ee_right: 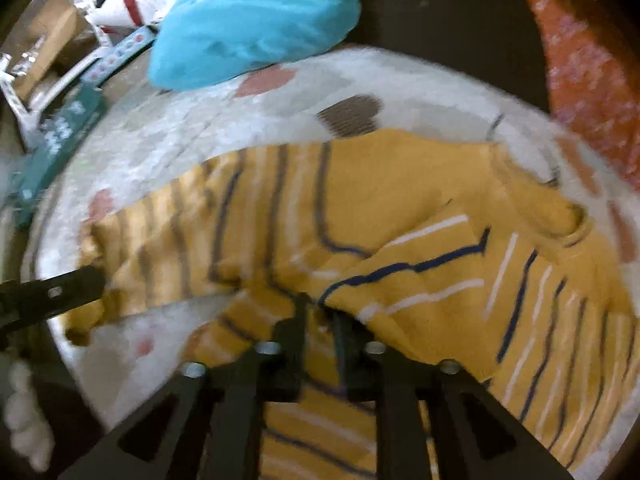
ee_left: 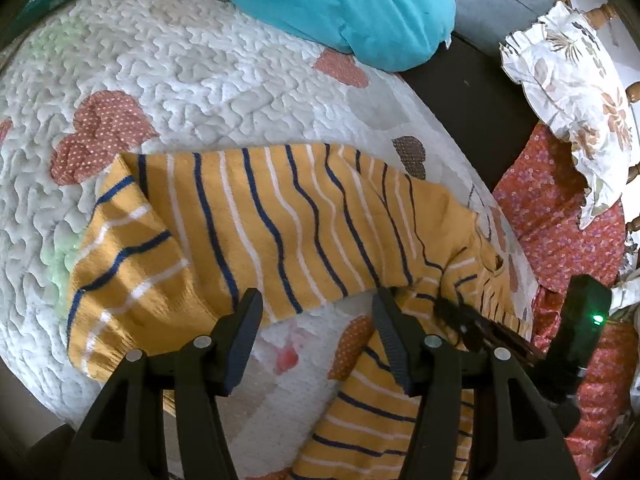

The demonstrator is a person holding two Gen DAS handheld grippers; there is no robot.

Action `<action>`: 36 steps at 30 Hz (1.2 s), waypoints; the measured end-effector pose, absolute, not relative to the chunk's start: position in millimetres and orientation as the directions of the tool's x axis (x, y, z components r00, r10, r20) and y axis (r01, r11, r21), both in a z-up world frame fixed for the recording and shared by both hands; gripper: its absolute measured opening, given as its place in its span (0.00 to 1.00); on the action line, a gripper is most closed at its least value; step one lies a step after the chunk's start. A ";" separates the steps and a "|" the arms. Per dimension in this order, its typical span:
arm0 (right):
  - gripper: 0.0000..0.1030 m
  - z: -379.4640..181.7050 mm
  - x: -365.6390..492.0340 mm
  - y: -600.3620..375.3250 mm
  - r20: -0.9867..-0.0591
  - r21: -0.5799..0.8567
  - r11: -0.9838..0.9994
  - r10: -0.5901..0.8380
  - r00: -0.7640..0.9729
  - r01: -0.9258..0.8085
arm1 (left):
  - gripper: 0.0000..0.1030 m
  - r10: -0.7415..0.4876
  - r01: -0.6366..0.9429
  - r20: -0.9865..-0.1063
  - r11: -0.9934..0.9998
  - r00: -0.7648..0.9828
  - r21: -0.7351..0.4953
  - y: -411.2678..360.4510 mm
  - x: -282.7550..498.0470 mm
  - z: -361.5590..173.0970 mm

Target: Fold small clothes

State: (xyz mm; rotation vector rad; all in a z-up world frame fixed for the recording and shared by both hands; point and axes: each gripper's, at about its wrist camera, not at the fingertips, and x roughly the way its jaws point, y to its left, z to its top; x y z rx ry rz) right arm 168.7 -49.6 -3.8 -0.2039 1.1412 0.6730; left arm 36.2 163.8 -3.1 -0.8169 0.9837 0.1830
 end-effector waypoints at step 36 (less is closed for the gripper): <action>0.36 20.1 222.1 25.4 -0.894 0.281 0.822 0.412 0.176 -0.495 | 0.56 -0.289 -0.517 -0.784 0.619 0.549 -0.591 172.0 37.8 -16.8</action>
